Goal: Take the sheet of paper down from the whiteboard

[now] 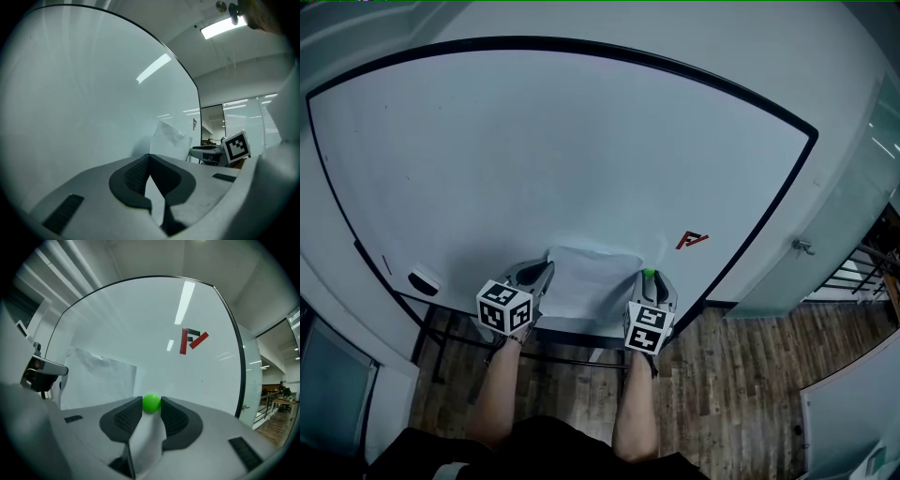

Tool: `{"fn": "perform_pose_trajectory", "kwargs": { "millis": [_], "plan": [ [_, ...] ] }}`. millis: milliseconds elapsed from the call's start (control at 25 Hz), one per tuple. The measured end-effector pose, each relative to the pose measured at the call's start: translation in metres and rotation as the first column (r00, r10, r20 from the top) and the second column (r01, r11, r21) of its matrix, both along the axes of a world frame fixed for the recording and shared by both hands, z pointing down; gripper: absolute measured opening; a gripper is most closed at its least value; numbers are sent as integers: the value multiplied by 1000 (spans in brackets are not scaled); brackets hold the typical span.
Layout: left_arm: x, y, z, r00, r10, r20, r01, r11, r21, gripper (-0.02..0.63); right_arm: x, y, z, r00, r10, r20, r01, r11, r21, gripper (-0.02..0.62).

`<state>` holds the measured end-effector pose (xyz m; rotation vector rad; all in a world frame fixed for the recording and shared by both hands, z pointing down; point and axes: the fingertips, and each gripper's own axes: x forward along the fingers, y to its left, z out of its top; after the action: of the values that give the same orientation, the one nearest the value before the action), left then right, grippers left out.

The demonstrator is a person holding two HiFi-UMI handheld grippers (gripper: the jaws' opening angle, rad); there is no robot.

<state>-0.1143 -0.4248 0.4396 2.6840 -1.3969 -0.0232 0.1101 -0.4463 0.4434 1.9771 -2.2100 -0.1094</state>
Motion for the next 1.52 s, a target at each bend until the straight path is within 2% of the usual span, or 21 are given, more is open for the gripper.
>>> {"fn": "perform_pose_trajectory", "kwargs": {
  "millis": [400, 800, 1040, 1280, 1520],
  "plan": [
    [6, 4, 12, 999, 21, 44, -20, 1000, -22, 20, 7, 7, 11, 999, -11, 32, 11, 1000, -19, 167],
    [12, 15, 28, 998, 35, 58, -32, 998, -47, 20, 12, 25, 24, 998, -5, 65, 7, 999, -42, 167],
    [9, 23, 36, 998, 27, 52, -23, 998, -63, 20, 8, 35, 30, 995, -32, 92, 39, 997, -65, 164],
    [4, 33, 39, 999, 22, 46, -19, 997, -70, 20, -1, 47, 29, 989, -78, 125, 86, 994, -63, 95],
    [1, 43, 40, 999, 20, 33, -18, 997, -75, 20, -4, 56, 29, 988, -97, 119, 104, 993, -58, 46]
  ]
}}
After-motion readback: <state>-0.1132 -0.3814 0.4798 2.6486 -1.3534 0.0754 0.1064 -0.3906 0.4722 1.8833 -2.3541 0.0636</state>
